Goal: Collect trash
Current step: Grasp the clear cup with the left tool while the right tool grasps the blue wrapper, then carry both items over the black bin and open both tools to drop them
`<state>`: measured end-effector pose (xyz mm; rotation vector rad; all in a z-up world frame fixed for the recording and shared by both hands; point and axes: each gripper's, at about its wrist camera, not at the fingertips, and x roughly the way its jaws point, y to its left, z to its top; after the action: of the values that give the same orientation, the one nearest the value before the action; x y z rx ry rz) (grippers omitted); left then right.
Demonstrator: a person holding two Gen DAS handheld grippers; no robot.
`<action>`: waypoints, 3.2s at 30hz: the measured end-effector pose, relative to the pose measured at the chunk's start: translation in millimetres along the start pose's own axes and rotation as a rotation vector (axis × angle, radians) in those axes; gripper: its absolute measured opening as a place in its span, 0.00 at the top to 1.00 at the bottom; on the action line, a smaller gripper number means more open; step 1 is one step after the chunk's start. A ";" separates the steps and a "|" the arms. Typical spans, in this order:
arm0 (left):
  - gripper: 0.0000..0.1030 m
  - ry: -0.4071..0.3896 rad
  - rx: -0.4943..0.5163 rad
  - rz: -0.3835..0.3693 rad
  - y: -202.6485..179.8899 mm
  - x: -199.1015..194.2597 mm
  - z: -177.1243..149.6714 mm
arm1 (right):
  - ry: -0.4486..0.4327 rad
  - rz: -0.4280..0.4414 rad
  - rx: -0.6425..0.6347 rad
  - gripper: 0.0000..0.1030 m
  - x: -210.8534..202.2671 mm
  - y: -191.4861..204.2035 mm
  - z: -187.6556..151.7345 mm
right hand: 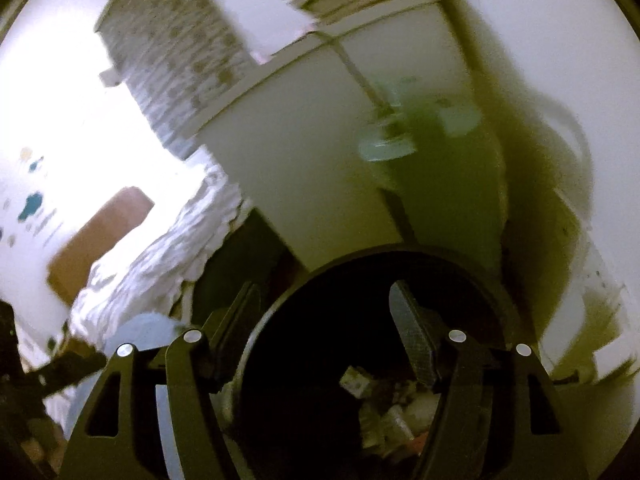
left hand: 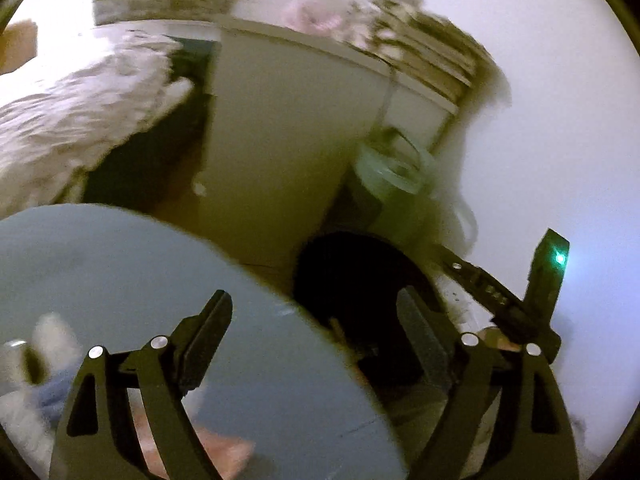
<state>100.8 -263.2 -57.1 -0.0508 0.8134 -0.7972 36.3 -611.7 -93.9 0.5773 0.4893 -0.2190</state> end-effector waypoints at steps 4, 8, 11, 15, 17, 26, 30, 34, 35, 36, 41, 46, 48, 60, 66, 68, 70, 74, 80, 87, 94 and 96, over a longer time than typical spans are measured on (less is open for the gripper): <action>0.19 -0.009 -0.008 0.115 57.4 -40.5 -10.0 | 0.043 0.093 -0.113 0.34 -0.8 39.1 -15.4; 0.19 0.052 0.001 0.227 115.3 -55.6 -19.9 | 0.179 0.230 -0.208 0.29 4.0 94.1 -41.3; 0.19 0.109 -0.028 0.267 151.8 -52.4 -24.7 | 0.238 0.319 -0.313 0.23 1.1 151.0 -61.9; 0.21 0.143 -0.046 0.260 172.4 -41.0 -29.9 | 0.319 0.389 -0.474 0.17 5.7 230.3 -90.8; 0.31 0.162 -0.023 0.270 175.2 -30.6 -32.2 | 0.357 0.389 -0.555 0.16 12.4 259.8 -104.4; 0.66 0.104 0.019 0.285 189.7 -37.1 -42.0 | 0.487 0.233 -0.821 0.16 52.3 335.4 -159.5; 0.75 0.098 -0.006 0.276 199.3 -44.3 -43.8 | 0.555 0.181 -0.814 0.28 71.0 340.3 -172.5; 0.74 0.095 -0.023 0.251 202.9 -52.7 -46.7 | 0.547 0.197 -0.755 0.33 70.7 331.8 -168.7; 0.73 0.096 -0.030 0.242 204.0 -55.1 -48.1 | 0.541 0.209 -0.724 0.34 68.9 327.1 -165.4; 0.72 0.097 -0.036 0.237 204.9 -57.9 -50.0 | 0.534 0.223 -0.690 0.37 67.1 320.4 -160.7; 0.48 0.104 0.026 0.238 195.7 -65.7 -62.5 | 0.488 0.290 -0.550 0.43 48.7 293.6 -129.8; 0.34 0.124 0.074 0.253 183.3 -63.7 -68.1 | 0.443 0.329 -0.486 0.43 19.8 270.3 -112.8; 0.33 0.118 0.052 0.219 180.1 -63.5 -67.3 | 0.435 0.336 -0.467 0.43 15.2 263.1 -109.8; 0.36 0.110 0.040 0.212 145.3 -37.2 -62.0 | 0.389 0.334 -0.351 0.43 -15.0 207.9 -97.6; 0.61 0.117 0.075 0.328 138.4 -27.3 -57.1 | 0.362 0.342 -0.329 0.43 -20.4 194.7 -94.6; 0.62 0.114 0.068 0.324 140.7 -28.9 -57.2 | 0.354 0.340 -0.318 0.43 -20.8 189.0 -92.8; 0.62 0.106 0.038 0.325 145.0 -32.1 -56.8 | 0.340 0.339 -0.303 0.43 -20.2 182.4 -90.2; 0.62 0.050 -0.019 0.267 136.8 -45.9 -45.7 | 0.299 0.334 -0.261 0.43 -21.5 164.6 -79.3; 0.62 -0.037 0.061 0.103 63.5 -46.2 -4.8 | 0.122 0.221 -0.122 0.43 -31.1 99.1 -30.0; 0.62 -0.013 0.134 -0.081 -28.7 26.7 24.5 | -0.023 0.021 0.085 0.43 -35.5 11.8 -1.5; 0.62 0.070 0.149 -0.129 -69.8 89.5 21.9 | -0.012 -0.067 0.076 0.43 -29.4 -22.8 0.2; 0.62 0.088 0.156 -0.130 -76.4 100.9 20.2 | -0.001 -0.077 0.075 0.43 -28.1 -29.8 1.4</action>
<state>109.4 -388.8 -81.2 0.0709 0.8344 -0.9890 2.7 -635.1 -92.8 0.6325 0.5043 -0.3121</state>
